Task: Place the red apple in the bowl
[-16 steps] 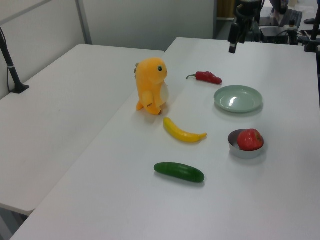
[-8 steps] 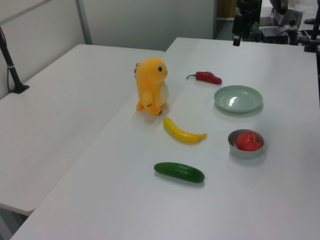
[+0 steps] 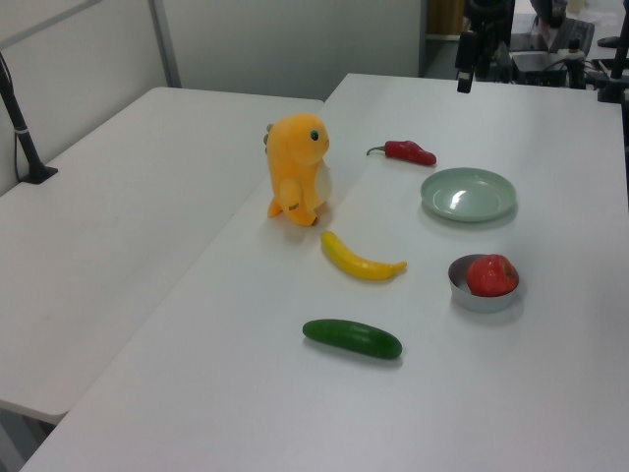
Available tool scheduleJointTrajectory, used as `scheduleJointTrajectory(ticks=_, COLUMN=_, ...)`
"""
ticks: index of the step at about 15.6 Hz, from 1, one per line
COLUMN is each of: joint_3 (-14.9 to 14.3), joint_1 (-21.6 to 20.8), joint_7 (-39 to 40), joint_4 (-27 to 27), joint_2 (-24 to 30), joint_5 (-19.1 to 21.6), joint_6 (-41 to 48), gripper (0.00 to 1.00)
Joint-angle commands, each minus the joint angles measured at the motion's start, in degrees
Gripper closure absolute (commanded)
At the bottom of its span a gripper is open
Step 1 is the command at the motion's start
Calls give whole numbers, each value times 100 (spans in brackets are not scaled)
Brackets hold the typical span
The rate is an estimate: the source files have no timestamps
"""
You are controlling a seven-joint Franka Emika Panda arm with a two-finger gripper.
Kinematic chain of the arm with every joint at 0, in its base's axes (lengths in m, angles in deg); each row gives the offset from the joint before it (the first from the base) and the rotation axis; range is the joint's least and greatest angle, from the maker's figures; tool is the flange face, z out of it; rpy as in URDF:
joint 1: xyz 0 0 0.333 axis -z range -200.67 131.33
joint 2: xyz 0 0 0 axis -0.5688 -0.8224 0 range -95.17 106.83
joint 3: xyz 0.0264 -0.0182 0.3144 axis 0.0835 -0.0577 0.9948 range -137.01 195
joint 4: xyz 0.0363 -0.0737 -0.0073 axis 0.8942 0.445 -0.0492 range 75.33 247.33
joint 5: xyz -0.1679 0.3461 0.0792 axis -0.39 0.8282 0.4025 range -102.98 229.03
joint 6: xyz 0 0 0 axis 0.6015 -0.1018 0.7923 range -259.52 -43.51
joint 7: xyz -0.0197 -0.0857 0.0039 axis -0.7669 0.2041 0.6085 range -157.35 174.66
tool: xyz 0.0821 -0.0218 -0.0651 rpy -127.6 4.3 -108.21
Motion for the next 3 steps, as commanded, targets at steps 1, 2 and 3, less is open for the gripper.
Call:
scheduleJointTrajectory(ticks=1, joint_3=31, joint_1=-28, joint_7=95, joint_4=-113, joint_2=-7, joint_5=-228, joint_6=146, gripper=0)
scheduleJointTrajectory(ticks=2, joint_3=57, joint_1=-28, joint_7=95, joint_4=-104, joint_2=-7, joint_5=-281, joint_6=155, gripper=0)
scheduleJointTrajectory(ticks=3, joint_3=75, joint_1=-28, joint_7=95, joint_4=-104, joint_2=-7, joint_5=-342, joint_6=155, gripper=0)
